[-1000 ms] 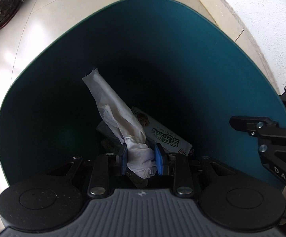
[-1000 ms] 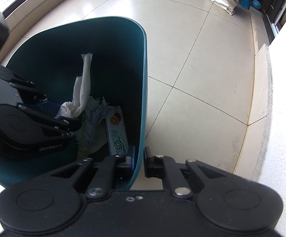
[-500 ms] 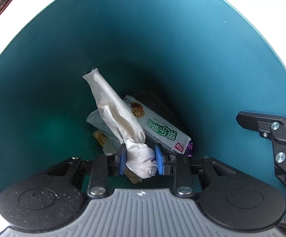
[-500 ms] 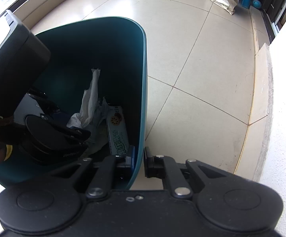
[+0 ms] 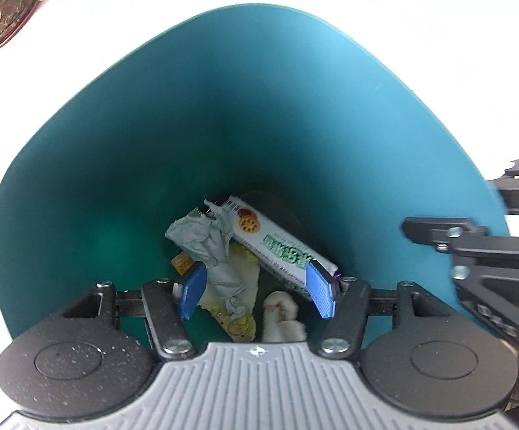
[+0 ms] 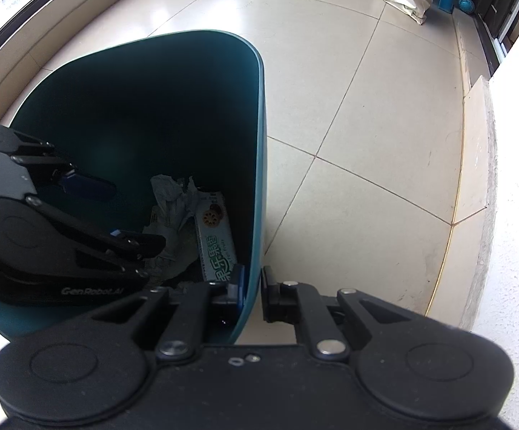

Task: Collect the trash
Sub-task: 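Lift the open left tool out of the teal bin toward the trash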

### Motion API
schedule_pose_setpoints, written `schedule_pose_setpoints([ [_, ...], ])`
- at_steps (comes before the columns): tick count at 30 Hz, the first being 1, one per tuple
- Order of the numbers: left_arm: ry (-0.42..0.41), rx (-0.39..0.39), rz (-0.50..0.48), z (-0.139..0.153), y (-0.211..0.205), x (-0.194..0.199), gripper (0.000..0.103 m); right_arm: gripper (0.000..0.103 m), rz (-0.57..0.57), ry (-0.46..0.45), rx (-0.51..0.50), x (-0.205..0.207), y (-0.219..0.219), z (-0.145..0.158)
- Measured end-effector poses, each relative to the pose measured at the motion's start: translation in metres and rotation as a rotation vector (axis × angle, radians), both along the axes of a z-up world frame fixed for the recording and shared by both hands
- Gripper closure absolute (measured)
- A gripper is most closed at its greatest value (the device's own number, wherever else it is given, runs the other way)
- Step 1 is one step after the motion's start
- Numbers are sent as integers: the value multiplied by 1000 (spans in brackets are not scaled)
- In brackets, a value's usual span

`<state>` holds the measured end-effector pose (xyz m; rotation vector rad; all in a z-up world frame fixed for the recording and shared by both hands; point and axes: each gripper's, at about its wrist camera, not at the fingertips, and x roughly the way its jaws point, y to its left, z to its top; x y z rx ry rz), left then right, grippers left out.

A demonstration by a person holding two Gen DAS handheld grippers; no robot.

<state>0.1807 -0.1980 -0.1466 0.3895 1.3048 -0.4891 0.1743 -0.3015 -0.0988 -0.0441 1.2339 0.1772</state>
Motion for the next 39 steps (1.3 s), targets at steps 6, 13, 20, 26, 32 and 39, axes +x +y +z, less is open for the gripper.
schedule_pose_setpoints([
  [6, -47, -63, -2, 31, 11, -5, 43, 95, -2, -4, -7, -1, 1, 0],
  [13, -117, -108, 24, 64, 31, -9, 43, 96, -5, -5, -12, -2, 3, 0],
  [20, -164, -188, 111, 95, 74, -6, 43, 96, -7, 1, -14, -2, 4, -2],
  [26, -264, -219, 182, 119, 118, -4, 31, 97, -20, 8, -17, 0, 1, -3],
  [32, -343, -193, 298, 117, 169, 10, 28, 96, -25, 13, -17, 1, 1, -4],
  [39, -251, -115, 463, 60, 218, 42, 28, 97, -14, 15, -42, 2, 10, -9],
])
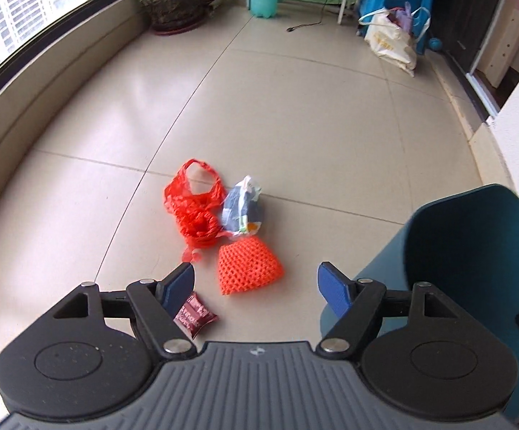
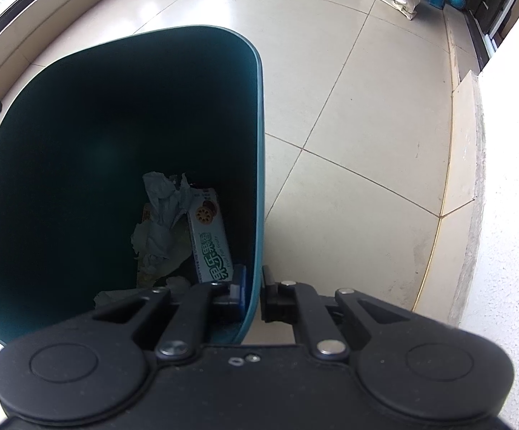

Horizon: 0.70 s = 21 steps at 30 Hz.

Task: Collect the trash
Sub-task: 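Lift the open left tool out of the teal bin toward the trash, then lower the left tool onto the dark red snack packet and close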

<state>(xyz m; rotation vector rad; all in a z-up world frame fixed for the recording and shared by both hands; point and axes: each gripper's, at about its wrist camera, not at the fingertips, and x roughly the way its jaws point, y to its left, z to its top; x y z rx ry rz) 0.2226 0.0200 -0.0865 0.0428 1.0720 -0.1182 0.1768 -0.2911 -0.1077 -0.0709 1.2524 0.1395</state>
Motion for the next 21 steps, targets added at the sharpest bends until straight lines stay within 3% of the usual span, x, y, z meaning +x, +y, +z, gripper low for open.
schedule_pose_setpoints([
  [6, 136, -89, 112, -62, 33, 17, 28, 96, -12, 11, 20, 2, -3, 0],
  [9, 166, -107, 161, -87, 43, 24, 28, 96, -10, 12, 24, 2, -2, -2],
  [21, 284, -65, 291, -183, 64, 51, 28, 95, -8, 53, 33, 8, -11, -13],
])
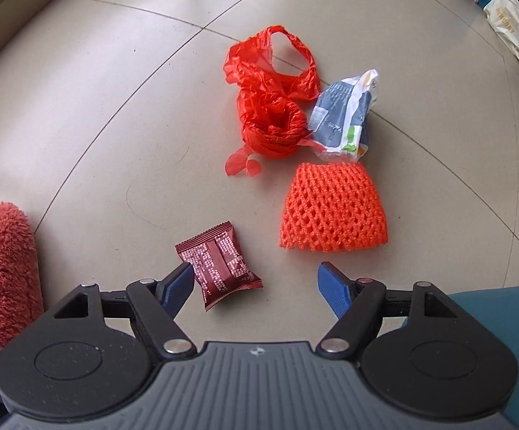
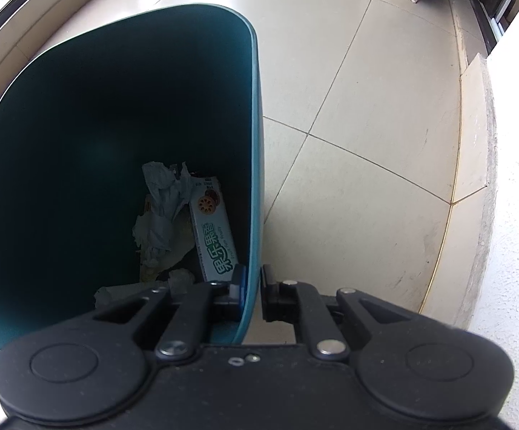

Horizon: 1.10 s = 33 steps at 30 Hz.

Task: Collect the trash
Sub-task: 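Lower the left tool onto the dark red snack packet and close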

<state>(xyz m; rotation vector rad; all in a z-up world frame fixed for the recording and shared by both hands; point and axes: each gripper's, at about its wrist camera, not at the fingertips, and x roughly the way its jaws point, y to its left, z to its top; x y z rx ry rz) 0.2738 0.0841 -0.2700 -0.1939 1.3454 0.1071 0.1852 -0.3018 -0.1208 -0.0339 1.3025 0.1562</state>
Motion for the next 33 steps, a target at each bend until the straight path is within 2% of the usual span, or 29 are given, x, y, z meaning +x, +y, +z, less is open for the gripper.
schedule_pose_setpoints([
  [9, 98, 3, 110, -57, 15, 12, 28, 94, 4, 14, -2, 5, 1, -8],
  [17, 110, 36, 166, -75, 23, 13, 28, 94, 12, 25, -20, 8, 4, -14],
  [21, 99, 39, 155, -78, 22, 10, 29, 94, 12, 27, -26, 8, 6, -14],
  [23, 95, 37, 140, -78, 21, 8, 46, 94, 9, 29, -27, 8, 6, -14],
  [26, 95, 34, 130, -77, 21, 6, 54, 94, 10, 30, -28, 9, 8, -14],
  [33, 80, 67, 101, -66, 17, 3, 60, 95, 13, 28, -31, 9, 8, -15],
])
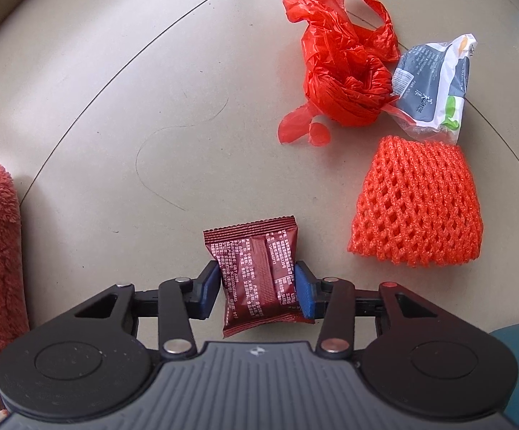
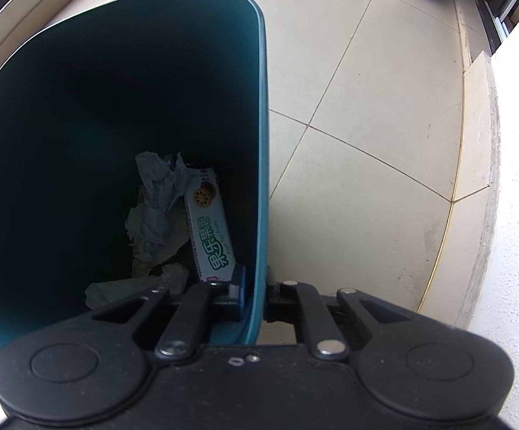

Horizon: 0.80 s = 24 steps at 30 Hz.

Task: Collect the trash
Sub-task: 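Lower the left tool onto the dark red snack packet and close, then carry the red snack packet with the left tool into the teal bin and release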

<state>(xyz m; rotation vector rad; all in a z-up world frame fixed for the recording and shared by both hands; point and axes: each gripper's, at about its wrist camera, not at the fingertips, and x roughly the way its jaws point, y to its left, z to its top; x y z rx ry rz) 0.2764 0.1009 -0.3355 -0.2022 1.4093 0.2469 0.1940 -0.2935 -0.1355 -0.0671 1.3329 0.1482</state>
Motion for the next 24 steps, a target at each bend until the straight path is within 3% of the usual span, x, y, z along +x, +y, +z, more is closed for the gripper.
schedule_pose_setpoints([
  [14, -58, 30, -74, 63, -13, -6, 61, 99, -4, -58, -12, -7, 2, 15],
  [24, -136, 33, -149, 149, -27, -34, 61, 99, -7, -89, -10, -19, 2, 19],
])
